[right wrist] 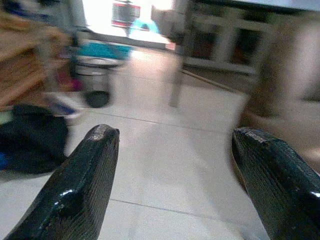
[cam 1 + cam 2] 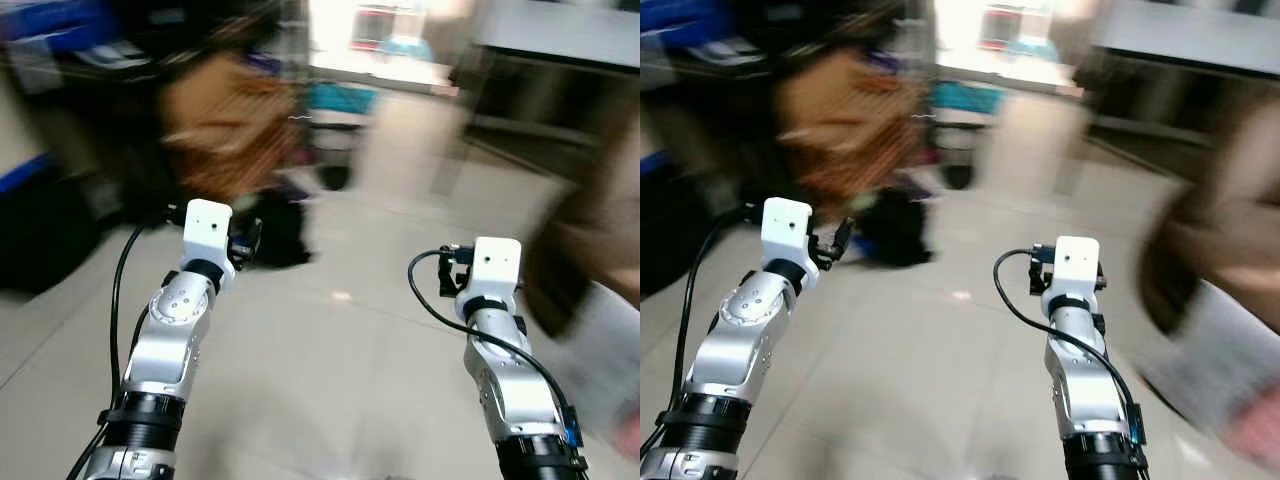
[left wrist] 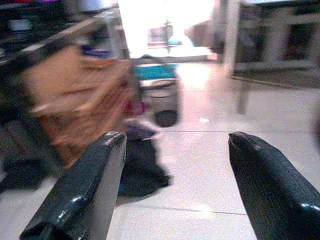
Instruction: Move the pillow to the sofa from floor
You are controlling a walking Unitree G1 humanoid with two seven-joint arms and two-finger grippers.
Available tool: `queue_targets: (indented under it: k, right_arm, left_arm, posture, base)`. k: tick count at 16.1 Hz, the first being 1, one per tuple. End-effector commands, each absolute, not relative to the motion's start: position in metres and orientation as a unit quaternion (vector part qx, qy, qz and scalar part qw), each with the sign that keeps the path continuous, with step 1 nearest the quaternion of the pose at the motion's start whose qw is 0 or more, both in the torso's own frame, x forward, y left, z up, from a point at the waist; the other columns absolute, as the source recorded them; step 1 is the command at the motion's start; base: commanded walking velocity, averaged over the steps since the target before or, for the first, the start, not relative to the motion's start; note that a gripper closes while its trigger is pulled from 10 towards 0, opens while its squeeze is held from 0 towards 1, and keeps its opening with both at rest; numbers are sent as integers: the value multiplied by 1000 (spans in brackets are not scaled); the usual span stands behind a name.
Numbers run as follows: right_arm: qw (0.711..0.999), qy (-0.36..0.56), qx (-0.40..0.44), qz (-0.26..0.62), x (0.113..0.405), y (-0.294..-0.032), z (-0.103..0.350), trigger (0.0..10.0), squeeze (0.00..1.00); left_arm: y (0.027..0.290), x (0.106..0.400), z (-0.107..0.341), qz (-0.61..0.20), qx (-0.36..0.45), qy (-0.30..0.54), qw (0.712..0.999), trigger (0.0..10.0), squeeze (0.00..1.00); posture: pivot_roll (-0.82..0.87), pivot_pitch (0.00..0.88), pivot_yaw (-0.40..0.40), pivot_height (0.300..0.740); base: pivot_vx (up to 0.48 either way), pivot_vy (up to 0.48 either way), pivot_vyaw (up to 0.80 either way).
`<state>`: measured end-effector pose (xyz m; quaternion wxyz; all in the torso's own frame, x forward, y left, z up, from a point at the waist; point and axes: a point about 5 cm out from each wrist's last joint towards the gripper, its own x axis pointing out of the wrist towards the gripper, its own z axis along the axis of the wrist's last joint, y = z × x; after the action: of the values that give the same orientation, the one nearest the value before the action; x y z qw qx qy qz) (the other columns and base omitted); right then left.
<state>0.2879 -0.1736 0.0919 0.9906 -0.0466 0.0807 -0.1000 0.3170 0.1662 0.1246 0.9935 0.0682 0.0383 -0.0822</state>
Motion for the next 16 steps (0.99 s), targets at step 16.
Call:
queue_targets:
  k: [16]
  right_arm:
    - [986, 97, -38, -129, 277, -184, 83, 10000, 0]
  left_arm:
    - [165, 315, 109, -107, 89, 65, 988, 10000, 71]
  posture:
    - [-37, 0, 50, 740]
  base:
    - [300, 0, -788]
